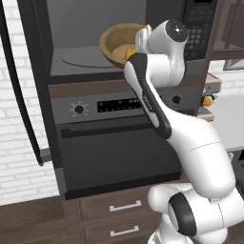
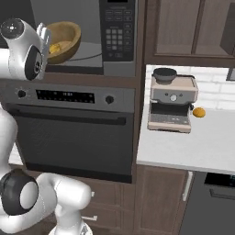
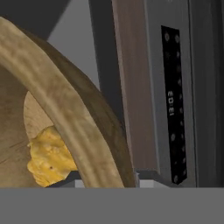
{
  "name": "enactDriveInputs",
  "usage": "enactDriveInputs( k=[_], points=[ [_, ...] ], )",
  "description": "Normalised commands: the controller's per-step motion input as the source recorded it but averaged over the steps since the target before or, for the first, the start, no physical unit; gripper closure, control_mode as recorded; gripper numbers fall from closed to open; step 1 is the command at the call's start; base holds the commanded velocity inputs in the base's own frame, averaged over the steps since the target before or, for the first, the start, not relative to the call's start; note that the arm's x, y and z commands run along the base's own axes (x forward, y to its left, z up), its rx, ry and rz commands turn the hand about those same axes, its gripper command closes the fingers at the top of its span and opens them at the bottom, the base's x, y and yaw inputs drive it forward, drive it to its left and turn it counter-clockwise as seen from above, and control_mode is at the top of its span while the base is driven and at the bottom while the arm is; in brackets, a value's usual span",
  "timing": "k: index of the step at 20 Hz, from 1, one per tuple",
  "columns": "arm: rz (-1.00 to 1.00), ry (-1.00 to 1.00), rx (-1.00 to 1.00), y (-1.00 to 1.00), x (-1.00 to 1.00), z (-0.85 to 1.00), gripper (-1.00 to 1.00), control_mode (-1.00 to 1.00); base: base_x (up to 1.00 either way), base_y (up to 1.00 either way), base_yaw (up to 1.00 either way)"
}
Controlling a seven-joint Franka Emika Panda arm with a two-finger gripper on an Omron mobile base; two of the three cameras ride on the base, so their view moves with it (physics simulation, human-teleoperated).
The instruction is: Pick the squash from the sink and place it in the bowl. Then pick the bowl and place it in the microwave. Then close the microwave door and press the start button.
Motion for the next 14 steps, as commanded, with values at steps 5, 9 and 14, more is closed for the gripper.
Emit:
enactDriveInputs(
  k=[5,9,14],
  points=[
    [0.0,0.0,0.0,0.09,0.53,0.02,1.0,-1.0,0.0,0.0,0.0],
    [0.0,0.0,0.0,0.06,0.58,-0.1,1.0,-1.0,0.0,0.0,0.0],
    [0.0,0.0,0.0,0.06,0.5,-0.15,1.0,-1.0,0.0,0.0,0.0]
  ],
)
